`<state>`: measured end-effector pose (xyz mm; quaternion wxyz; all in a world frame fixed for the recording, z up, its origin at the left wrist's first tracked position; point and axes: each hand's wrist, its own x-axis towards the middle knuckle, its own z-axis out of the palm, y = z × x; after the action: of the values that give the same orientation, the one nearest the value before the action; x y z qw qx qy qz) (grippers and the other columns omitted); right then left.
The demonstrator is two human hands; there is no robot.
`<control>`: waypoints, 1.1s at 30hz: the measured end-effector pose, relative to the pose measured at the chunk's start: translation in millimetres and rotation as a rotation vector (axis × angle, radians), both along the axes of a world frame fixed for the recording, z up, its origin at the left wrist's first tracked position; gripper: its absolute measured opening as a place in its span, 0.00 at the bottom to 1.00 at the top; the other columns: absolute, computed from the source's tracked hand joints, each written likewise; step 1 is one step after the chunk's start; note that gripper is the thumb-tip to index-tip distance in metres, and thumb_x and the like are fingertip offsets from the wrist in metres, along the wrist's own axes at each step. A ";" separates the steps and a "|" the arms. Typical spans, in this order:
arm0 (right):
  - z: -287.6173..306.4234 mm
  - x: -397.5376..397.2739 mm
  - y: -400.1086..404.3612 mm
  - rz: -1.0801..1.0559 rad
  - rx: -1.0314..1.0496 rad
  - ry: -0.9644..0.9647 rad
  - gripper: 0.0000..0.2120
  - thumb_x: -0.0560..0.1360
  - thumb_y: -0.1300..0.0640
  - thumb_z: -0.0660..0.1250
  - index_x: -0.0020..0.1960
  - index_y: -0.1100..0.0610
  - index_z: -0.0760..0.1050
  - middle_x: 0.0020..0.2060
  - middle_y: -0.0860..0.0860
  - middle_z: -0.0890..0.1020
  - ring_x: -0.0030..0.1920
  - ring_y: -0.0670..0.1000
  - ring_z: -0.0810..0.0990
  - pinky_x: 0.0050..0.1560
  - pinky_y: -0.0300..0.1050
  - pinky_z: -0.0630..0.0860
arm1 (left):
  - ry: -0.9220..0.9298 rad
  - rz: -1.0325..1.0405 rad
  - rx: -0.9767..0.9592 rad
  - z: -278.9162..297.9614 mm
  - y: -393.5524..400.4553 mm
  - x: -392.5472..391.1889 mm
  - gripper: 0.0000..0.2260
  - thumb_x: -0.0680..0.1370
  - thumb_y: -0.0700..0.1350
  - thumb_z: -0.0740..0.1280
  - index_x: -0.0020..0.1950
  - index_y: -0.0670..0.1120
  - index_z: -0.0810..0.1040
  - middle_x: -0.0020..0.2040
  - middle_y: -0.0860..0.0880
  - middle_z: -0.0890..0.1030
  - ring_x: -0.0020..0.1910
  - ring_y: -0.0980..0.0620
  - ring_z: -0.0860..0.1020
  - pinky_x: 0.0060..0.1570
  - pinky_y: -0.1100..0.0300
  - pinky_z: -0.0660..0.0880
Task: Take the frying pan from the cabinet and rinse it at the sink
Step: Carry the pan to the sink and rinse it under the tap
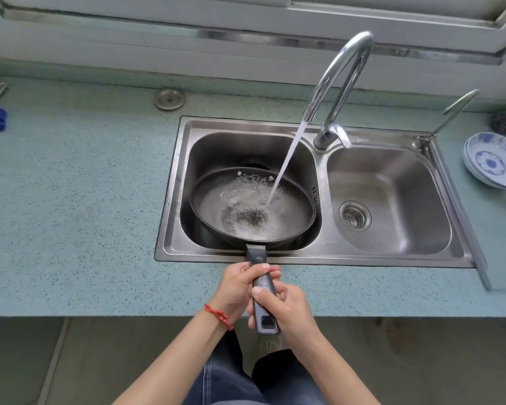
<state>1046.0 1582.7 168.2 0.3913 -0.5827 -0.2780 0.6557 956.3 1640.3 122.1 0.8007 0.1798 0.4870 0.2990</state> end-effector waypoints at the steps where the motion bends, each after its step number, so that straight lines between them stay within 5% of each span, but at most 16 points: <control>1: 1.3 2.1 -3.4 0.010 0.004 -0.006 0.06 0.68 0.57 0.65 0.36 0.60 0.75 0.26 0.53 0.81 0.24 0.51 0.79 0.25 0.39 0.75 | 0.006 0.006 0.013 0.3 -3.2 1.2 0.08 0.72 0.34 0.64 0.46 0.30 0.76 0.34 0.44 0.84 0.34 0.52 0.82 0.33 0.61 0.79; 15: 13.9 21.2 -33.8 0.134 0.019 -0.026 0.03 0.71 0.61 0.64 0.41 0.60 0.72 0.28 0.51 0.80 0.26 0.50 0.79 0.30 0.40 0.76 | 0.046 0.002 0.253 5.1 -37.2 10.3 0.06 0.66 0.41 0.67 0.38 0.39 0.80 0.33 0.46 0.84 0.34 0.53 0.82 0.36 0.63 0.78; 21: 20.2 15.4 -29.6 0.061 -0.096 -0.236 0.08 0.71 0.65 0.61 0.33 0.58 0.69 0.23 0.52 0.76 0.20 0.50 0.74 0.24 0.39 0.71 | 0.092 0.024 0.275 5.9 -42.5 21.4 0.09 0.65 0.42 0.67 0.40 0.37 0.79 0.31 0.48 0.84 0.32 0.53 0.81 0.34 0.64 0.77; 27: 13.8 15.7 -40.8 -0.012 -0.037 -0.256 0.09 0.71 0.66 0.63 0.32 0.60 0.70 0.22 0.53 0.75 0.18 0.50 0.73 0.22 0.38 0.70 | 0.120 0.002 0.284 0.6 -47.5 23.0 0.03 0.72 0.33 0.65 0.45 0.33 0.76 0.31 0.49 0.84 0.33 0.55 0.82 0.33 0.65 0.77; 33: 6.3 22.6 -52.7 -0.017 0.016 -0.204 0.06 0.72 0.67 0.63 0.36 0.61 0.70 0.22 0.53 0.75 0.19 0.52 0.73 0.21 0.40 0.71 | 0.078 -0.002 0.262 3.8 -51.5 21.0 0.10 0.62 0.41 0.72 0.40 0.39 0.77 0.32 0.49 0.84 0.34 0.54 0.81 0.37 0.60 0.79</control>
<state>1068.6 1530.0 174.5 0.3713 -0.6457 -0.3167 0.5872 977.4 1588.8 125.9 0.7510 0.2951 0.4744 0.3519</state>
